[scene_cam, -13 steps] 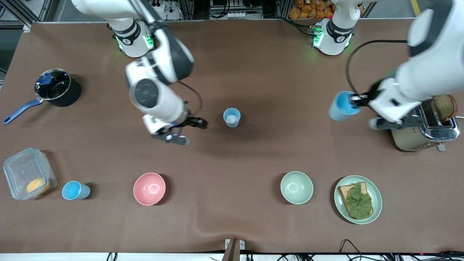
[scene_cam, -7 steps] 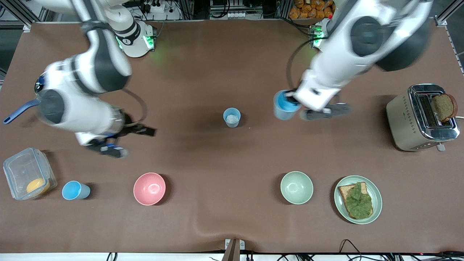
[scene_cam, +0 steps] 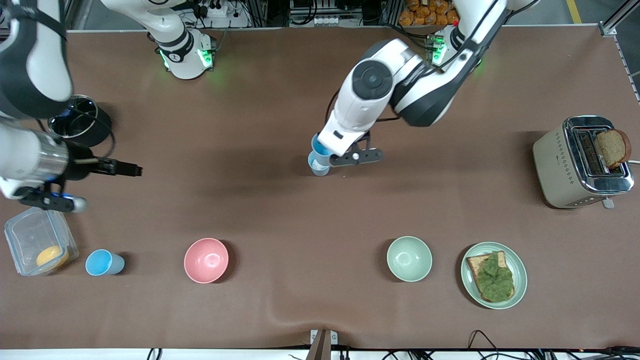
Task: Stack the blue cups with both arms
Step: 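Lower the held cup into the placed blue cup with the left gripper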
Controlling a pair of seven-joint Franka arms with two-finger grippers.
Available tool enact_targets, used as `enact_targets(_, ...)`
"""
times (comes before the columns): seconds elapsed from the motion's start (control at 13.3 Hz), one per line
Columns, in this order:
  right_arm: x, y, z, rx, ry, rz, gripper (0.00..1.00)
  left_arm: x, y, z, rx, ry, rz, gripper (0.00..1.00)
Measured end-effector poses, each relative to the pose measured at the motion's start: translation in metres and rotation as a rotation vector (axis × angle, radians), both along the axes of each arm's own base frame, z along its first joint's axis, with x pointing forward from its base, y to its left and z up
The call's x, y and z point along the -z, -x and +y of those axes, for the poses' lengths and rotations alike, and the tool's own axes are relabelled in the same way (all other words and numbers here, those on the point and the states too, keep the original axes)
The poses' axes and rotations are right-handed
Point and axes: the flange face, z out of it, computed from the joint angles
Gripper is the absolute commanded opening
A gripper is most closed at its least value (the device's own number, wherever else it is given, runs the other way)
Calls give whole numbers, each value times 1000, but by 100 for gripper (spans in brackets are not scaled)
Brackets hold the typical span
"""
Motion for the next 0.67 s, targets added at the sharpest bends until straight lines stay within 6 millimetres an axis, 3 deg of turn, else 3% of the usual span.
enact_targets(0.15,-20,8,-15,-27,-13,-43,100,29,7,-6,37,-16,-48,0)
enact_targets(0.3,-24,18,-25,-22,-20,-70,100,51,22,-17,101,-47,-101,0)
enact_targets(0.53,-22,39,-30,-31,-4,-94,100,72,28,-21,129,-62,-95,0)
enact_targets(0.67,-37,46,-30,-42,17,-117,100,78,28,-21,130,-63,-88,0)
